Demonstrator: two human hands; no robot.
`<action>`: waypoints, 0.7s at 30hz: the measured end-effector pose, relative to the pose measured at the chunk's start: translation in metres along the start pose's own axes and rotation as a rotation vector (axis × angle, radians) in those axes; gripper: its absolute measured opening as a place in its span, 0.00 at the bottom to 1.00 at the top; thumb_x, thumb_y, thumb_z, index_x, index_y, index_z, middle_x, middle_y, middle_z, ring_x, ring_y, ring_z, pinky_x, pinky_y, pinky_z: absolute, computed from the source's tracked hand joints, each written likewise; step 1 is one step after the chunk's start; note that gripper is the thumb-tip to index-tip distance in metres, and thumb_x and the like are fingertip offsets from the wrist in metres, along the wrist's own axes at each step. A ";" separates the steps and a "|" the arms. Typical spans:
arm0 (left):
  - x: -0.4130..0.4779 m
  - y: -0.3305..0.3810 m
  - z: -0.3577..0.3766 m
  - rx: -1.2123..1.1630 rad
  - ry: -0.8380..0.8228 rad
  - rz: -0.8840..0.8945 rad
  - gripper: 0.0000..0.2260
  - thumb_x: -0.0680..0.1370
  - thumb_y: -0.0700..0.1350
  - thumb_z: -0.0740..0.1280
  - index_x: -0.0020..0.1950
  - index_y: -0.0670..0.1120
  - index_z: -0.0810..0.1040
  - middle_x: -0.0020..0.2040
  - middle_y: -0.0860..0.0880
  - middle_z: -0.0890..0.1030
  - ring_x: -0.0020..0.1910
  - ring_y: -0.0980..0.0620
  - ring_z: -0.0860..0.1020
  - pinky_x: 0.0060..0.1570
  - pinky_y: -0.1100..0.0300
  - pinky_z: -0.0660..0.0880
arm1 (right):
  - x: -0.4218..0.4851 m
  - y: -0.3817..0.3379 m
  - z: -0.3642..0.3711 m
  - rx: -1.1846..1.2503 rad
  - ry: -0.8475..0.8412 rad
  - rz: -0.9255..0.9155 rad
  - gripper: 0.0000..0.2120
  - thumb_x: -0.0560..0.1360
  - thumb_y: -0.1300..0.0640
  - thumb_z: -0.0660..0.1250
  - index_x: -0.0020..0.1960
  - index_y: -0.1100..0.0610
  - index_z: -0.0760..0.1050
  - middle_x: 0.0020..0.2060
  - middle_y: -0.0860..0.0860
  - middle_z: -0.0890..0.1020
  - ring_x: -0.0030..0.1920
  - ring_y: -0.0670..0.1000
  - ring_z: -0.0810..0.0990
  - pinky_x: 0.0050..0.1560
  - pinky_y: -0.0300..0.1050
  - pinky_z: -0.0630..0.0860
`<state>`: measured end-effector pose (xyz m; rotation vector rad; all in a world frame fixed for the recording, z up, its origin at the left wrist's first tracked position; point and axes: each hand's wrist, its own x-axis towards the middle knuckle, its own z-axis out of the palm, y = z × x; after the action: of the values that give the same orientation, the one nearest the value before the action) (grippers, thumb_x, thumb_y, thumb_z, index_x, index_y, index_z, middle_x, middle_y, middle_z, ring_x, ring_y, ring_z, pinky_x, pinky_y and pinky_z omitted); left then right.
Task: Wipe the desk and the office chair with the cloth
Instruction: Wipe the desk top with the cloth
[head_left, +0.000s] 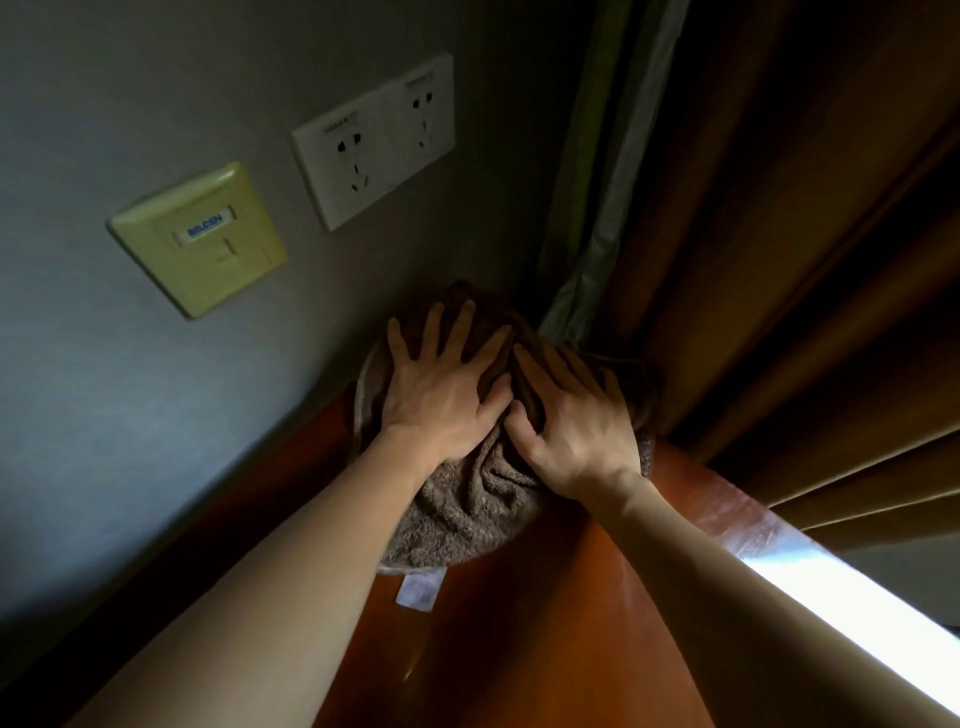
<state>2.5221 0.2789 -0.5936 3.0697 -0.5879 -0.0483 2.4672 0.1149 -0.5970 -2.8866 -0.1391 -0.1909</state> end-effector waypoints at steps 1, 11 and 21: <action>0.004 0.001 0.000 -0.005 -0.001 0.002 0.35 0.73 0.67 0.36 0.81 0.63 0.49 0.83 0.47 0.48 0.80 0.39 0.45 0.72 0.27 0.40 | 0.003 0.001 0.000 0.007 0.009 0.003 0.31 0.78 0.38 0.50 0.78 0.47 0.64 0.77 0.49 0.66 0.76 0.52 0.64 0.73 0.56 0.62; 0.028 0.009 0.001 0.028 0.005 -0.018 0.28 0.80 0.62 0.40 0.81 0.61 0.50 0.83 0.47 0.48 0.81 0.39 0.45 0.73 0.28 0.40 | 0.026 0.009 0.004 -0.014 -0.013 0.044 0.31 0.78 0.37 0.46 0.78 0.46 0.63 0.73 0.48 0.72 0.68 0.55 0.75 0.65 0.56 0.70; -0.007 0.032 0.006 0.039 0.079 -0.088 0.27 0.82 0.59 0.44 0.81 0.59 0.49 0.83 0.45 0.45 0.80 0.38 0.46 0.73 0.30 0.43 | -0.005 0.009 -0.001 -0.098 0.011 0.026 0.31 0.79 0.39 0.46 0.79 0.47 0.63 0.77 0.51 0.68 0.77 0.59 0.61 0.73 0.71 0.53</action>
<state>2.5039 0.2513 -0.5992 3.1163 -0.4558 0.0846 2.4635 0.1058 -0.5987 -2.9830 -0.0923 -0.2148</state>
